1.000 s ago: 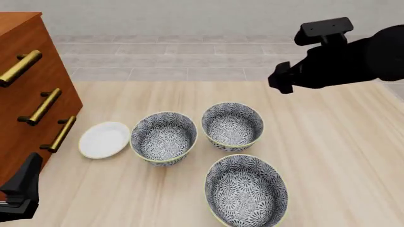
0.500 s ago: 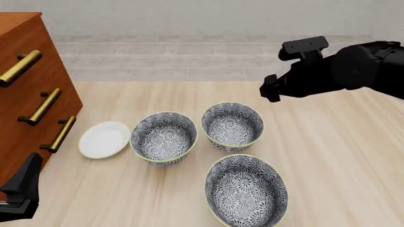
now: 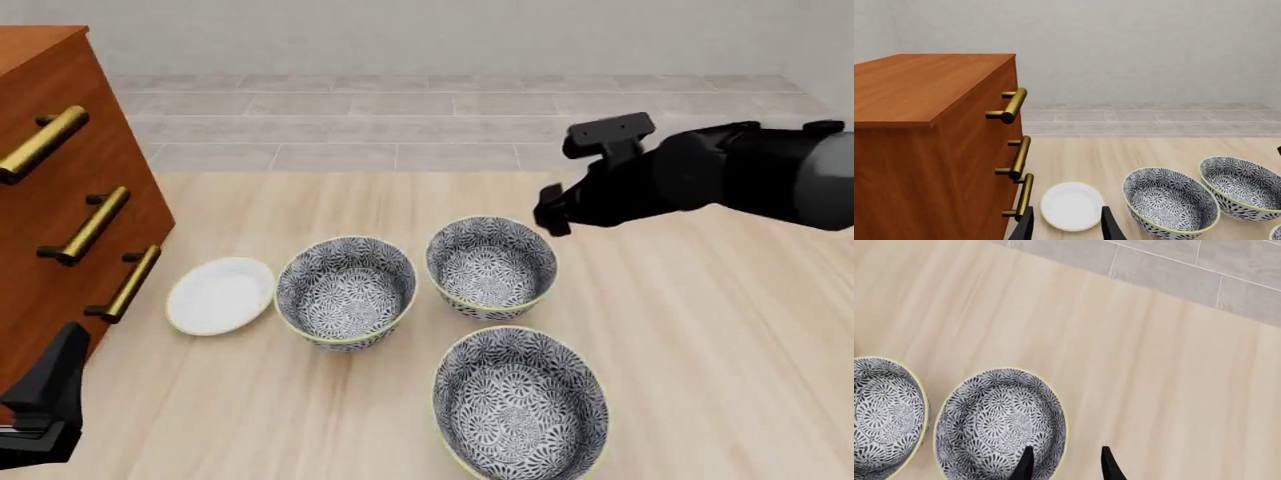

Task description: Stack the bowl at the front on the bowl in the middle.

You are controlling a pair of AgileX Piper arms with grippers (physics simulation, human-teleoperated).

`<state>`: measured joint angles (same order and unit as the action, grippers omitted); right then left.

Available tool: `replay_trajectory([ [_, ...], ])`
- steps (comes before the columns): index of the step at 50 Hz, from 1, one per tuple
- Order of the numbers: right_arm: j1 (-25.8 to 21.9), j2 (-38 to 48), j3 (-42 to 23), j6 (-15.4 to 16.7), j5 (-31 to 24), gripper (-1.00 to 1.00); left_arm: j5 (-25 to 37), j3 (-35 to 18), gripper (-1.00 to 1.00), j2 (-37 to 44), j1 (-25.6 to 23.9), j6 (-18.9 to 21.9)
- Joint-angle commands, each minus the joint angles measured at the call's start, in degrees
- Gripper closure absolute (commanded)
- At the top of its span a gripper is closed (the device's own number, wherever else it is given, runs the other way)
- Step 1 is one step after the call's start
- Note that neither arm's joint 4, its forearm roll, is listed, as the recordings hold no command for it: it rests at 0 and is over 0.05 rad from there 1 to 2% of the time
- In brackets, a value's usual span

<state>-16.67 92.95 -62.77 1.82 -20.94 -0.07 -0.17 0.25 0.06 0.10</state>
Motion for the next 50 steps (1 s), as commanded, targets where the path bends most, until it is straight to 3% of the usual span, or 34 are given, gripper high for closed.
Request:
replay_trajectory([
  [1, -0.02, 3.01, 0.05, 0.02, 1.81, -1.00, 0.00, 0.00, -1.00, 0.00, 0.00, 0.00],
  [50, -0.74, 9.34, 2.24, -0.48, 7.30, -1.00, 0.00, 0.00, -1.00, 0.00, 0.00, -0.01],
])
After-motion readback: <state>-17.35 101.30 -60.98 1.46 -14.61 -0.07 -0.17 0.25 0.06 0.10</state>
